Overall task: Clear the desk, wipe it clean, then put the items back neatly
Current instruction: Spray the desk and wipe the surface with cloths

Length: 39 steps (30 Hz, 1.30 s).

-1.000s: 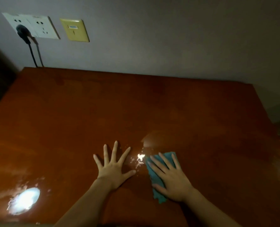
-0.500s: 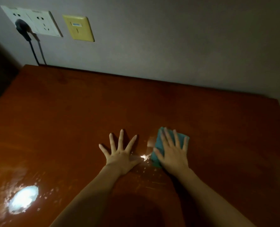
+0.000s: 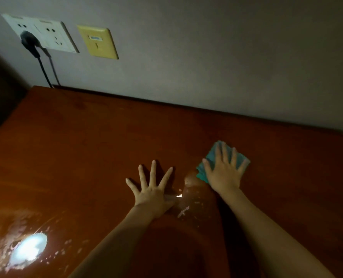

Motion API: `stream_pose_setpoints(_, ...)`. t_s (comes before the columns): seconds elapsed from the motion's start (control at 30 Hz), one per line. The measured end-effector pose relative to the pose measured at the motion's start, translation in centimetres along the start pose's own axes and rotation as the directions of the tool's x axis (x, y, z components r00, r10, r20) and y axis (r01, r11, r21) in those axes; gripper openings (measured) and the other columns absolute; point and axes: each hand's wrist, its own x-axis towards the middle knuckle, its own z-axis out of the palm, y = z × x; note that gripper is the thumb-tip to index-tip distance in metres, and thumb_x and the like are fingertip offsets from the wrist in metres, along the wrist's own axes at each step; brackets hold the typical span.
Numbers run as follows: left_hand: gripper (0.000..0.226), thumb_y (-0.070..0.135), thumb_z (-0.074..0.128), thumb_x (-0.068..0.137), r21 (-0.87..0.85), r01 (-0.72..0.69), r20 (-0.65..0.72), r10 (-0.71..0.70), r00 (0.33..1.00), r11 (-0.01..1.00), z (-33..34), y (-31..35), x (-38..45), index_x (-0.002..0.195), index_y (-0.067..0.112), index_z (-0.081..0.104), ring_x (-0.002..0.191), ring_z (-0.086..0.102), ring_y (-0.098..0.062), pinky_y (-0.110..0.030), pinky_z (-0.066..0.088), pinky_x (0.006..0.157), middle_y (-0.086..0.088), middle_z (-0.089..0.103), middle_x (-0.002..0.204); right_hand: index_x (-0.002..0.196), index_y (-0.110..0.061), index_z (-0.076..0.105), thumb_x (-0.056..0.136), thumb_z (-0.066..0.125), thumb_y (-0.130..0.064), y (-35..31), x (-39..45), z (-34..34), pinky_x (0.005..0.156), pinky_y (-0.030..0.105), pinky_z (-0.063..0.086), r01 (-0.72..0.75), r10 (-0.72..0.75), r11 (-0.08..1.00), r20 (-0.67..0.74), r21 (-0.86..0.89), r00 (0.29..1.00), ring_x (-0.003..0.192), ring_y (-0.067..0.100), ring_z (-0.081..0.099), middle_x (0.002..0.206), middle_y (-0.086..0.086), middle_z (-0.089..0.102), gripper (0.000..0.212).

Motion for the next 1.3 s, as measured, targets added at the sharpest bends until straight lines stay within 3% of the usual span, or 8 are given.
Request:
stream_pose_setpoints(0.17,0.097,0.084,0.037,0.073,-0.006,-0.009,0.036,0.009,0.999,1.0,-0.6,0.0,0.9,0.133,0.053,-0.032,0.12,-0.049,-0.036,-0.074,-0.018,0.095,0.002,-0.055,0.131,0.143,-0.033,-0.02,0.086,-0.002,-0.07,-3.8,-1.7,1.1,0.109,0.055,-0.022,0.428,-0.427,0.899,0.031,-0.095,0.904,0.142,0.021,-0.019,0.152,-0.011,-0.02,0.07)
stream_pose_setpoints(0.3,0.093,0.081,0.036,0.076,-0.012,-0.003,0.017,0.004,1.0,1.0,-0.9,0.1,1.2,0.132,0.053,-0.033,0.119,-0.049,-0.036,-0.074,-0.016,0.096,0.0,-0.052,0.137,0.15,-0.026,0.018,0.093,0.019,-0.067,2.8,-3.7,1.4,0.109,0.056,0.01,0.624,-0.615,0.766,0.105,-0.152,0.781,0.143,0.021,0.016,0.154,-0.005,0.025,0.07)
stream_pose_setpoints(0.6,0.095,0.085,0.031,0.072,-0.005,0.012,-0.035,-0.012,0.999,1.0,-2.8,1.2,3.7,0.131,0.05,-0.035,0.128,-0.043,-0.04,-0.076,-0.013,0.096,-0.001,-0.054,0.13,0.151,-0.029,-0.007,0.094,0.013,-0.064,4.9,5.5,-1.9,0.114,0.056,-0.008,-0.02,0.02,1.0,-0.025,-0.014,1.0,0.146,0.021,-0.01,0.159,-0.009,-0.011,0.07)
stream_pose_setpoints(0.77,0.095,0.084,0.033,0.073,-0.011,0.01,-0.039,-0.011,0.999,1.0,-4.3,1.4,5.8,0.135,0.051,-0.03,0.13,-0.041,-0.039,-0.076,-0.014,0.096,-0.001,-0.048,0.142,0.151,-0.029,-0.01,0.095,0.013,-0.062,-1.4,8.1,-2.0,0.111,0.056,-0.011,0.221,-0.221,0.973,0.019,-0.064,0.975,0.146,0.023,-0.012,0.157,-0.01,-0.015,0.069)
stream_pose_setpoints(0.97,0.099,0.085,0.036,0.071,-0.041,0.044,-0.012,-0.045,0.999,0.998,-6.4,2.0,7.9,0.136,0.051,-0.029,0.131,-0.039,-0.04,-0.076,-0.01,0.098,-0.001,-0.048,0.141,0.15,-0.032,0.01,0.091,0.013,-0.07,4.7,4.0,-0.8,0.115,0.054,-0.004,0.616,-0.613,0.779,0.063,-0.113,0.787,0.146,0.022,0.007,0.156,-0.011,0.009,0.071)
stream_pose_setpoints(1.07,0.1,0.087,0.036,0.069,-0.038,0.043,-0.027,-0.044,0.999,0.998,-6.4,2.1,8.1,0.136,0.051,-0.03,0.131,-0.04,-0.04,-0.077,-0.01,0.097,0.0,-0.051,0.137,0.149,-0.028,0.023,0.09,0.009,-0.072,8.6,5.6,-1.9,0.114,0.055,0.005,0.463,-0.463,0.877,0.034,-0.127,0.886,0.144,0.019,0.014,0.156,-0.006,0.023,0.075)
stream_pose_setpoints(1.17,0.102,0.087,0.037,0.068,-0.038,0.049,-0.036,-0.051,0.998,0.998,-6.8,2.2,8.8,0.136,0.051,-0.03,0.131,-0.039,-0.041,-0.078,-0.009,0.096,-0.002,-0.047,0.143,0.152,-0.03,0.004,0.087,0.009,-0.07,8.4,9.4,-2.6,0.114,0.053,-0.006,0.157,-0.159,0.986,-0.033,-0.062,0.987,0.147,0.018,-0.002,0.159,-0.011,0.002,0.077)
stream_pose_setpoints(1.3,0.105,0.086,0.04,0.068,-0.041,0.055,-0.033,-0.056,0.998,0.998,-7.4,2.4,9.8,0.136,0.049,-0.03,0.13,-0.039,-0.042,-0.078,-0.01,0.095,-0.004,-0.046,0.144,0.152,-0.028,-0.001,0.095,0.016,-0.062,3.4,13.6,-3.6,0.113,0.057,-0.008,-0.013,0.013,1.0,-0.036,0.007,0.999,0.146,0.022,-0.009,0.16,-0.008,-0.006,0.069)
